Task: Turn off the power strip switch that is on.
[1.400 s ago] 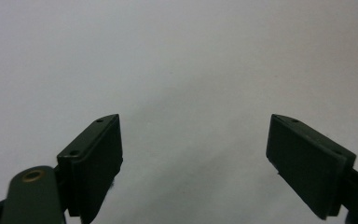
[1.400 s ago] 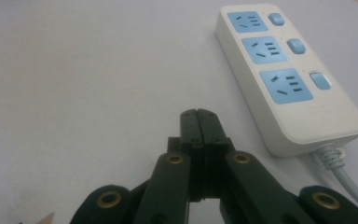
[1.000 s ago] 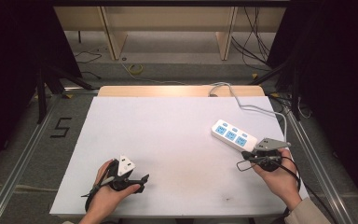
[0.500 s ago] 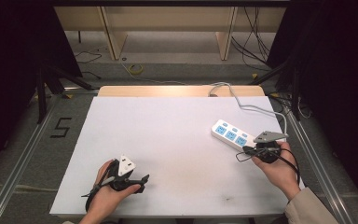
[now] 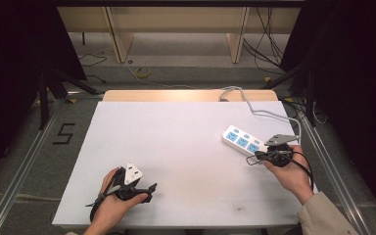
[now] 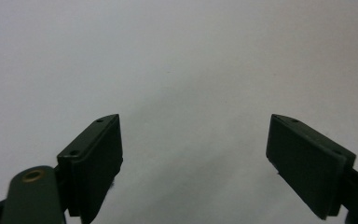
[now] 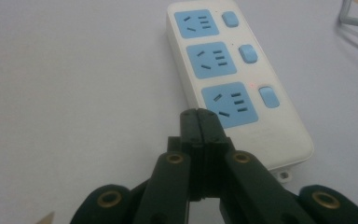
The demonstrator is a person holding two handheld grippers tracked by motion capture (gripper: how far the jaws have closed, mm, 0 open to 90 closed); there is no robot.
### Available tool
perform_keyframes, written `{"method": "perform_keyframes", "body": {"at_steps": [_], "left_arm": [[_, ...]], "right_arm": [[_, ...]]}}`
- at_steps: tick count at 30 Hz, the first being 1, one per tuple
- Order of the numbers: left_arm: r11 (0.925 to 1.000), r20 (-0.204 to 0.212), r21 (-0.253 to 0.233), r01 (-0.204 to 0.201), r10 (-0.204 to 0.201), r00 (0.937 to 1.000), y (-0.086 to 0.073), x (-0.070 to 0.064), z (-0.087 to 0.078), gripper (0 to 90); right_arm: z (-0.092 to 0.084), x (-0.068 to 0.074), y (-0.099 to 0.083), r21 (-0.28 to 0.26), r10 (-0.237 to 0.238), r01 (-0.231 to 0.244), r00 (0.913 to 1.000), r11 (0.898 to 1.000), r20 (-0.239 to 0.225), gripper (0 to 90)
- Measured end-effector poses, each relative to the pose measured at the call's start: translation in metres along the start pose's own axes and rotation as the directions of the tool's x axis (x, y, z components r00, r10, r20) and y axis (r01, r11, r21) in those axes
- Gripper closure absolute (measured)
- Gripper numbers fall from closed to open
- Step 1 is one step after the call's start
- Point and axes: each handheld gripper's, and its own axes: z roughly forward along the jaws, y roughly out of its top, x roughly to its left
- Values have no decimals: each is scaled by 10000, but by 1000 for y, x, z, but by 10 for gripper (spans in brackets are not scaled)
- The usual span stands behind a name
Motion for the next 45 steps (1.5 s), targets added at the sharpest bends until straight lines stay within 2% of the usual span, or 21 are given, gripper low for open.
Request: {"method": "perform_keyframes", "body": {"at_steps": [20,45], "left_arm": [[10000,-6,25,-7,7,10000,0,0,0,183],[10000,-22,27,-18,18,10000,0,0,0,184]], "right_arm": [[5,-14,12,170,58,-61,9998,9998,197,900],[10,-24,23,482,26,-45,9992,9988,387,900]]}}
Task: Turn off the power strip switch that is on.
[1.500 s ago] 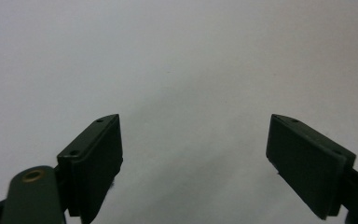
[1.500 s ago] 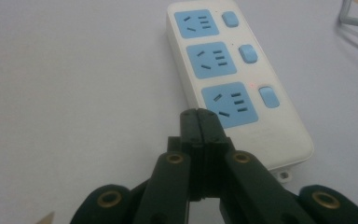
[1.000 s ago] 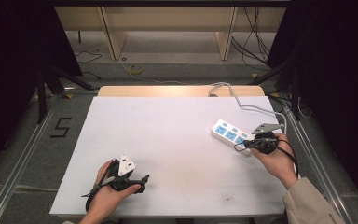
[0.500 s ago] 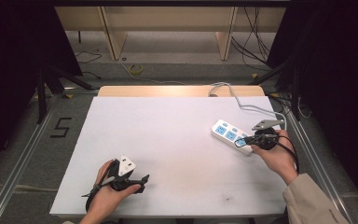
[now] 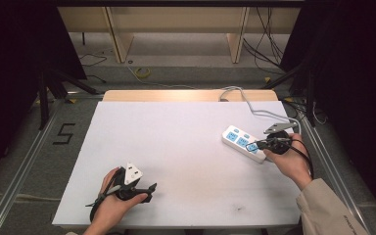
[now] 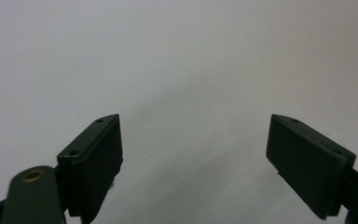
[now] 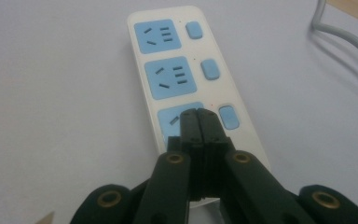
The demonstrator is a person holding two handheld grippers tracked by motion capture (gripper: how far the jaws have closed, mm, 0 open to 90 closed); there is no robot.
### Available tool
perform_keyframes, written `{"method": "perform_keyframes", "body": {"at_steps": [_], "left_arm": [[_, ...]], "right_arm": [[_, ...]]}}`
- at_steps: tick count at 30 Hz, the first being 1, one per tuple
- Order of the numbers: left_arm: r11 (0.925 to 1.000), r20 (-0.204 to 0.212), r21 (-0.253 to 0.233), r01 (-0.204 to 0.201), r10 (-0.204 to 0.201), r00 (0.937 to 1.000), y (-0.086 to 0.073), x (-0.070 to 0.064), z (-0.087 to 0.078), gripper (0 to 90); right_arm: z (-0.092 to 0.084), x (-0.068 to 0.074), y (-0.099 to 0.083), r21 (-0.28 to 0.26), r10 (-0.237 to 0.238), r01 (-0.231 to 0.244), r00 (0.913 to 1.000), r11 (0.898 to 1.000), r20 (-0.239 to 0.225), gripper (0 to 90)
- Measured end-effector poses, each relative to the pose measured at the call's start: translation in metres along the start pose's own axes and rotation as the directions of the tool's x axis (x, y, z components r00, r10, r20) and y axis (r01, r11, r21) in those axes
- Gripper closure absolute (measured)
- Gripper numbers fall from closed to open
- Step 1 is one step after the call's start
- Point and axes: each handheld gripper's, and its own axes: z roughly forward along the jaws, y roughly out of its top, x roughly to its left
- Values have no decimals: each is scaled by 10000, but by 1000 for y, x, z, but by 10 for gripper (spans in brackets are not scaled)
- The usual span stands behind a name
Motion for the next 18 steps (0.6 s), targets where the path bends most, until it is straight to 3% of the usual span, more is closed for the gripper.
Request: {"method": "perform_keyframes", "body": {"at_steps": [18], "left_arm": [[10000,-7,-8,-3,3,10000,0,0,0,183]], "right_arm": [[4,-4,9,132,-31,31,10000,9999,1,900]]}}
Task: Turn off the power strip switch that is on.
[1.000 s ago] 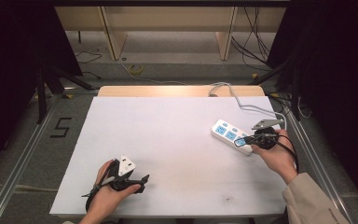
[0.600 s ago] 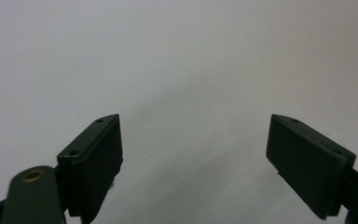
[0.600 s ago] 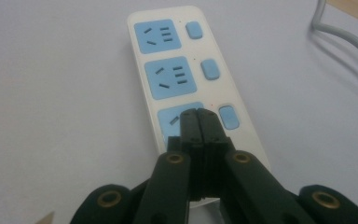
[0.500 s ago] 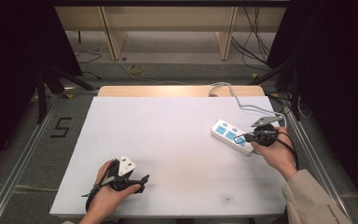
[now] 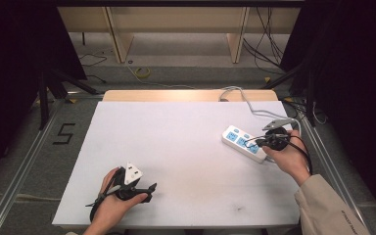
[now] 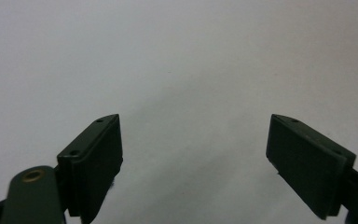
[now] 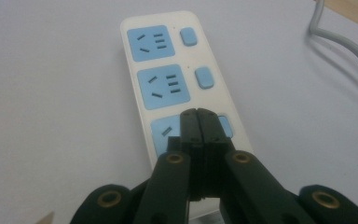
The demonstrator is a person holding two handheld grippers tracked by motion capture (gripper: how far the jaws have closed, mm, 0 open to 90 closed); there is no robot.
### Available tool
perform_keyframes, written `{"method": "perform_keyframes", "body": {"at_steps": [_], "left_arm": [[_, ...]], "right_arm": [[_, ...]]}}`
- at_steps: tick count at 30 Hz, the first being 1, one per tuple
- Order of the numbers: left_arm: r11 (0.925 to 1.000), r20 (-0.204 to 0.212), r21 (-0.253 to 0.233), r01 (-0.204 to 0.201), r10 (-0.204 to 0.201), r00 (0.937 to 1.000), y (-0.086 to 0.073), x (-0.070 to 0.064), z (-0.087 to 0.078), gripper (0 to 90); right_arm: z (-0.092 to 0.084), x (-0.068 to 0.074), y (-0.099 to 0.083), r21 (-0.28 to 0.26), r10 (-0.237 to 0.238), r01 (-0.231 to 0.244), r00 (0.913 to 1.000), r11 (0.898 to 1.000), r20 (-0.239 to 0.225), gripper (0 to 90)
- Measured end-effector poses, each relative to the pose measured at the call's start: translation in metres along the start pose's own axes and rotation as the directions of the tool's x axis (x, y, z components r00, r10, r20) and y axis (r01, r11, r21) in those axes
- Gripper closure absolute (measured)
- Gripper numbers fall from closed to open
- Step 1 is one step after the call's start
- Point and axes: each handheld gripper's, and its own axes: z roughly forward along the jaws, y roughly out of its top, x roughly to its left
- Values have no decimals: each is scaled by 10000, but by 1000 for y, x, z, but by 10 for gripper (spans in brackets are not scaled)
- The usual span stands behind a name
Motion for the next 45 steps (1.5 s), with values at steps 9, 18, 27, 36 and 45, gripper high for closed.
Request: {"method": "perform_keyframes", "body": {"at_steps": [9,18,27,36,45], "left_arm": [[10000,-1,-14,5,-5,10000,0,0,0,183],[10000,-4,-13,3,-3,10000,0,0,0,184],[10000,-5,8,-5,5,10000,0,0,0,184],[10000,-13,-11,1,-1,10000,0,0,0,184],[10000,-22,-13,-4,4,10000,0,0,0,184]], "right_arm": [[1,-3,4,100,9,-10,10000,9999,23,900],[1,-6,8,178,-20,19,10000,9998,49,900],[5,-9,8,358,-15,14,10000,9994,8,900],[7,-11,12,478,9,-9,10000,9989,6,900],[9,-14,15,566,-11,10,10000,9984,19,900]]}}
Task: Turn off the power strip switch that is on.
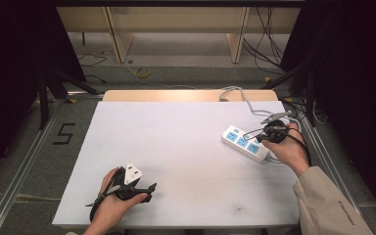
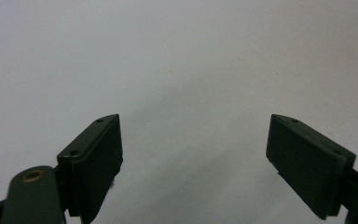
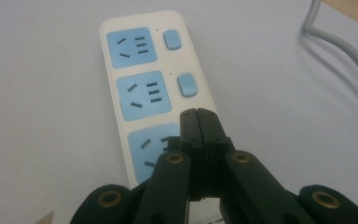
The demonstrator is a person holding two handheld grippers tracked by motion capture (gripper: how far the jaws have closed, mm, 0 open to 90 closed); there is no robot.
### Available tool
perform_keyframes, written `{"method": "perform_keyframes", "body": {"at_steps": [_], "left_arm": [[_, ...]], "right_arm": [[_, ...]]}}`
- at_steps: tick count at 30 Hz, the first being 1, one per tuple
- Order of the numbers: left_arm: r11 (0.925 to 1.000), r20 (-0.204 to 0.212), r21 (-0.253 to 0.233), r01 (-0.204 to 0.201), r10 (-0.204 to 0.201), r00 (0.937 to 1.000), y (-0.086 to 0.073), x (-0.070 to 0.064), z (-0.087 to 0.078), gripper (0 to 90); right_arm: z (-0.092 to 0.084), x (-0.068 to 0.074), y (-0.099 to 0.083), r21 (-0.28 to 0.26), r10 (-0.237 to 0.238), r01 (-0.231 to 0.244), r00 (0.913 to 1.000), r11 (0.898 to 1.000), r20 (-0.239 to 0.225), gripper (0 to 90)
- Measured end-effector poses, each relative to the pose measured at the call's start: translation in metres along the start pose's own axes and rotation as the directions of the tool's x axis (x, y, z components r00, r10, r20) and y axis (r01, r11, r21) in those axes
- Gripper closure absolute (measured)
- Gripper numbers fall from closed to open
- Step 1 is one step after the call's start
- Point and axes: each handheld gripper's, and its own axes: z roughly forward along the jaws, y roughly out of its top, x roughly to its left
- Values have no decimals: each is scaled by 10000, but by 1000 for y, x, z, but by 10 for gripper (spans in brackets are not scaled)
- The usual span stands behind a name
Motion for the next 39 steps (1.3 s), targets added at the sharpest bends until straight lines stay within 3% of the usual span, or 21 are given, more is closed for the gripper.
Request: {"method": "perform_keyframes", "body": {"at_steps": [39], "left_arm": [[10000,-7,39,-30,30,10000,0,0,0,184]], "right_arm": [[11,-8,10,602,71,-64,9999,9982,-115,900]]}}
